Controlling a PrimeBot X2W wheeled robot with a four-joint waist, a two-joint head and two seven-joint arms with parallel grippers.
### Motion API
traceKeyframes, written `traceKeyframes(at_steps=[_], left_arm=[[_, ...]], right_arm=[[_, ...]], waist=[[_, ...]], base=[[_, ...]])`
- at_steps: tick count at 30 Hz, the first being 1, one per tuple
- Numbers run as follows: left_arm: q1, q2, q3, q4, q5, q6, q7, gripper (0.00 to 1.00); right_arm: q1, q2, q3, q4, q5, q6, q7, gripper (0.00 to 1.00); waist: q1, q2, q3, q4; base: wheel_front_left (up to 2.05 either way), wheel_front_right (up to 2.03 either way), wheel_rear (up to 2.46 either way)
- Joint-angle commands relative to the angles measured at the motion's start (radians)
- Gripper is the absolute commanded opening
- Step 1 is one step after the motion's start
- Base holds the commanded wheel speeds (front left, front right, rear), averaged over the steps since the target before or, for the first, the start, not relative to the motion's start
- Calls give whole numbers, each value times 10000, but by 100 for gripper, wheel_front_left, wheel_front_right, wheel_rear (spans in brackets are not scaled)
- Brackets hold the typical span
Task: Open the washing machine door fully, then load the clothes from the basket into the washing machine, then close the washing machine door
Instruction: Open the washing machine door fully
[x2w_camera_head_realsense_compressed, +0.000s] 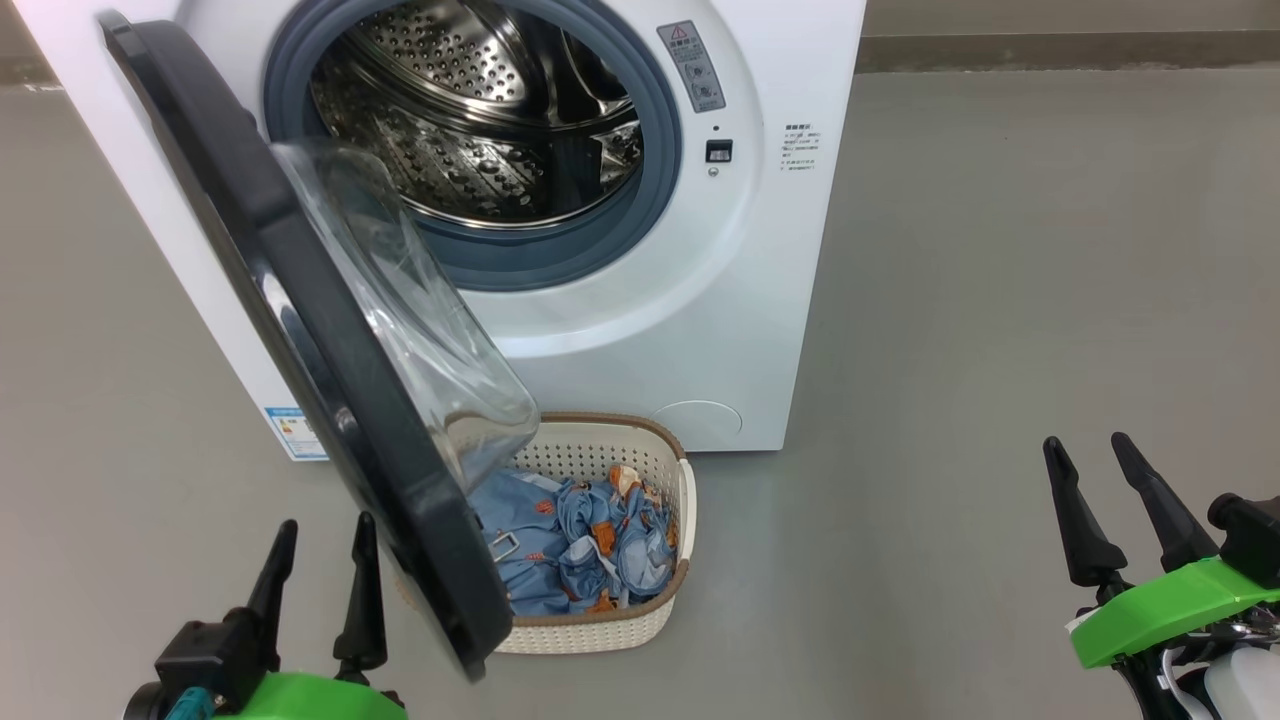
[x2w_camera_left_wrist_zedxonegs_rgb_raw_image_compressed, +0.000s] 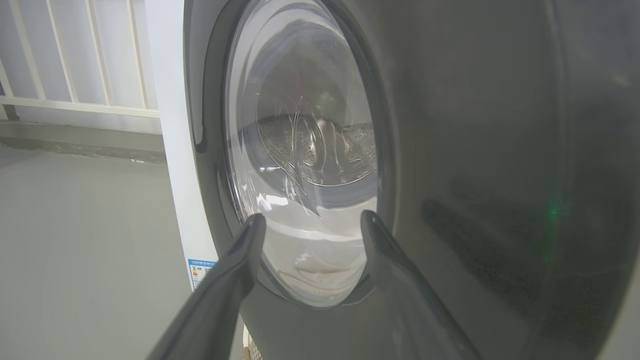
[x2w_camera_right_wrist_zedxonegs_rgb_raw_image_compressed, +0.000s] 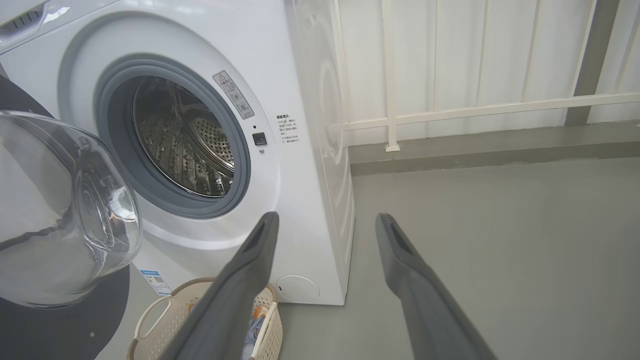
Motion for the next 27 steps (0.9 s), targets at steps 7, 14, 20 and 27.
traceKeyframes(at_steps=[7, 14, 20, 27], left_arm=[[-366, 197, 320, -239, -29, 70, -65, 100], [-360, 194, 306, -246, -26, 44, -65, 99], [-381, 183, 394, -531, -52, -15, -65, 0], [-333, 62, 725, -1563, 96, -57, -65, 0]], right_arm=[[-167, -188, 153, -245, 52, 46, -122, 100], [-137, -158, 144, -257, 128, 46, -122, 100], [-113, -130, 146, -243, 114, 46, -122, 100], [-112, -95, 150, -241, 117, 46, -122, 100]], waist=[[0, 0, -10, -2], [0, 0, -28, 15], [0, 0, -19, 43], [0, 0, -19, 116]], base=[[0, 0, 0], [0, 0, 0], [0, 0, 0], [0, 0, 0]])
